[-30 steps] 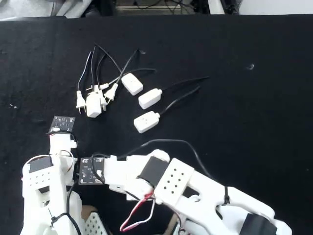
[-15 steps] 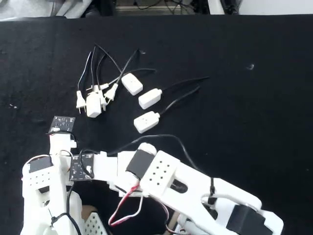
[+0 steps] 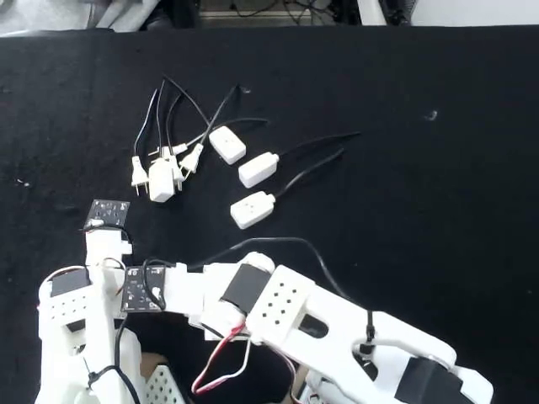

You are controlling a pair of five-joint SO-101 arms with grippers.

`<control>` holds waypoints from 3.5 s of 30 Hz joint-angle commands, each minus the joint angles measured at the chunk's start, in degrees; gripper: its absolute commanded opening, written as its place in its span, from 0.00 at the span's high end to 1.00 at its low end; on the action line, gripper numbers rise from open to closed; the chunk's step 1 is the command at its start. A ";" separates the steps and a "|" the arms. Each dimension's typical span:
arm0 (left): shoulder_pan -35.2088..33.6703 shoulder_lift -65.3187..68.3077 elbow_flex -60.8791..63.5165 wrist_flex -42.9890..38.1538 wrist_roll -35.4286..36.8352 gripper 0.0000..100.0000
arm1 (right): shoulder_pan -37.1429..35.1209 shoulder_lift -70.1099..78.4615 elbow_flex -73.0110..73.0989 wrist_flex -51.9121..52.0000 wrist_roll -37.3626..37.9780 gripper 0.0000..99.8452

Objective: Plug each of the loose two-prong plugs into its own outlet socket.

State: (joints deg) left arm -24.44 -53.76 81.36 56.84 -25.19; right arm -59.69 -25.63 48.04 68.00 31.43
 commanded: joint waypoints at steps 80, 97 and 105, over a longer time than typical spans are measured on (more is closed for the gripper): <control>0.04 0.62 0.84 -1.67 0.26 0.97 | 4.75 -2.07 -6.73 10.90 0.62 0.99; 0.04 0.62 0.84 -1.67 0.26 0.97 | 13.10 -4.44 6.55 4.31 3.96 0.80; 0.04 0.62 0.84 -1.67 0.26 0.97 | 20.13 -4.62 14.20 -7.91 3.96 0.84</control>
State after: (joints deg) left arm -24.53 -53.76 81.45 56.57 -25.19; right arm -44.31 -28.26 61.32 63.34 34.86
